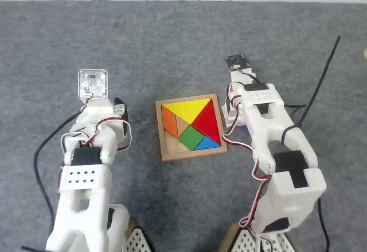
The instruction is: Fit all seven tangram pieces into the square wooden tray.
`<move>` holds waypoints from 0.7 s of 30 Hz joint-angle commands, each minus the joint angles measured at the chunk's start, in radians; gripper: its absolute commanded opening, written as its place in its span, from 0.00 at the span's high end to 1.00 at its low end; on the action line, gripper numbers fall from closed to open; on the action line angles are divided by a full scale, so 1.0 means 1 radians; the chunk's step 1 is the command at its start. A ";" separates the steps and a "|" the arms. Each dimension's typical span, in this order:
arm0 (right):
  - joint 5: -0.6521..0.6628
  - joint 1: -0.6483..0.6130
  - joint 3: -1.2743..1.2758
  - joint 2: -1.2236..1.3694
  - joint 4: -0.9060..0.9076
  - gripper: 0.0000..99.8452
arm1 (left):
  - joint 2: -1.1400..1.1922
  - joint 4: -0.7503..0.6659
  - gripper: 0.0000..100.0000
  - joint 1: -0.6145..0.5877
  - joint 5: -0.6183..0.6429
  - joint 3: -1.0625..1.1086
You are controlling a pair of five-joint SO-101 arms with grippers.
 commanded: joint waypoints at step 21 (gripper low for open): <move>0.388 -0.154 -0.037 -0.509 0.203 0.88 | -0.025 -0.023 0.94 -0.077 0.017 -0.033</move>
